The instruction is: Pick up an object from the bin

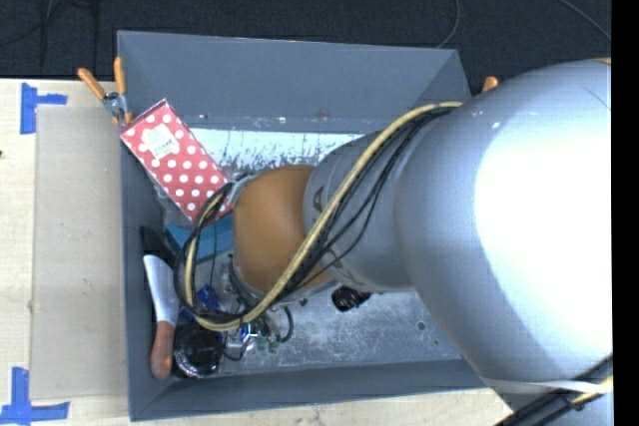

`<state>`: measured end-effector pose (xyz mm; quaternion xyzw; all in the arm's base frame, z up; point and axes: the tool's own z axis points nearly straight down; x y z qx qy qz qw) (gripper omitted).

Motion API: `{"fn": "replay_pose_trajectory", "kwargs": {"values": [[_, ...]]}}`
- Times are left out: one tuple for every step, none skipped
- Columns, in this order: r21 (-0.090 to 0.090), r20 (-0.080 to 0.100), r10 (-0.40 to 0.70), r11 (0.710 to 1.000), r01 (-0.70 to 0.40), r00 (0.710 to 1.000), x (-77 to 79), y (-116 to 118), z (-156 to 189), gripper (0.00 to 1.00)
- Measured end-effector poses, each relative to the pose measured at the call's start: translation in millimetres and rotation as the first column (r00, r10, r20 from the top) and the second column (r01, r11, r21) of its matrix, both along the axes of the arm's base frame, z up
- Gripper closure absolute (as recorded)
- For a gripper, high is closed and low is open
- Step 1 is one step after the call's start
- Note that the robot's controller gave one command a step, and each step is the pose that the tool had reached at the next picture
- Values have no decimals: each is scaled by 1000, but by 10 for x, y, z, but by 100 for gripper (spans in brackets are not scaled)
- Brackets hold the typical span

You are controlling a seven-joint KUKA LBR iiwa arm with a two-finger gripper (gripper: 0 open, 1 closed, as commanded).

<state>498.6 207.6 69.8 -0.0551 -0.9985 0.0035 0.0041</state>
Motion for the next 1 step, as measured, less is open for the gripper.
{"fn": "replay_pose_trajectory", "kwargs": {"values": [[0, 10, 42, 999, -42, 999, -154, 56, 3, 0]]}}
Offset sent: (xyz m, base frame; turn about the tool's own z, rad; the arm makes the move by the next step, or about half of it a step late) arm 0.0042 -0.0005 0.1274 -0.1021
